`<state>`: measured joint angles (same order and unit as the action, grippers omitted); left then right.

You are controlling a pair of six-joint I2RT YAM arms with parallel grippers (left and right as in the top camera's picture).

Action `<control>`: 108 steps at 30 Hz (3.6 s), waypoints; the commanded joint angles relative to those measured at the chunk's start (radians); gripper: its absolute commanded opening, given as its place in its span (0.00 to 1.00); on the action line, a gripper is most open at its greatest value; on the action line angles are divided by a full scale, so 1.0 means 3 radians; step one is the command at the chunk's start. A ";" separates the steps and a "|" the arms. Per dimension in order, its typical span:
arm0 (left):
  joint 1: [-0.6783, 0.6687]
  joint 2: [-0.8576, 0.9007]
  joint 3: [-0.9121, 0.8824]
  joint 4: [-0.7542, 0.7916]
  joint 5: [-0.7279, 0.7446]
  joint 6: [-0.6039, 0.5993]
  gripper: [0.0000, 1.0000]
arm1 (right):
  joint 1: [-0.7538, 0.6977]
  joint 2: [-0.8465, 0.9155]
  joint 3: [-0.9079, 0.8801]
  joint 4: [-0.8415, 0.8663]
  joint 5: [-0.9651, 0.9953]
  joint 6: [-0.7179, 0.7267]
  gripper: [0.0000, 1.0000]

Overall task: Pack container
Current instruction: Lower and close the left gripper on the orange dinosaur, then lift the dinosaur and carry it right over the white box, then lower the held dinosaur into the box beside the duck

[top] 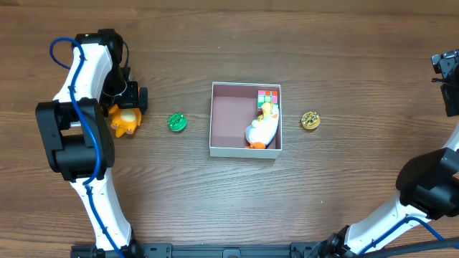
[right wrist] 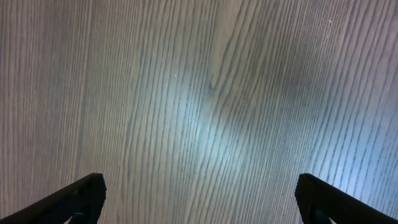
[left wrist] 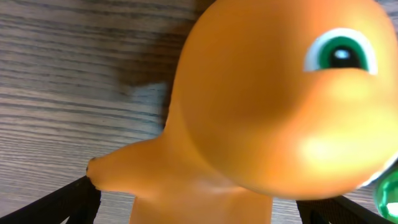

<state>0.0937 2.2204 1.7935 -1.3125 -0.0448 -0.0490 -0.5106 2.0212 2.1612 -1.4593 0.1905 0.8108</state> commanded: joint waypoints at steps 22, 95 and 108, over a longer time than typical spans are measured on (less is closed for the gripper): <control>0.0031 0.0034 0.0139 -0.0088 0.0209 0.0151 0.38 | -0.0004 0.0003 -0.0008 -0.0003 0.0031 -0.0027 1.00; -0.2166 -0.0219 0.1223 -0.0680 0.0519 -0.2818 0.52 | -0.0004 0.0003 -0.0008 -0.0003 0.0032 -0.0027 1.00; -0.2166 -0.0219 0.1052 -0.0582 0.0483 -0.2754 0.53 | -0.0004 0.0003 -0.0008 -0.0003 0.0032 -0.0027 1.00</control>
<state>-0.5560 2.1880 2.1132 -1.4837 0.1249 -0.8833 -0.5106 2.0212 2.1612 -1.4597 0.1905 0.8104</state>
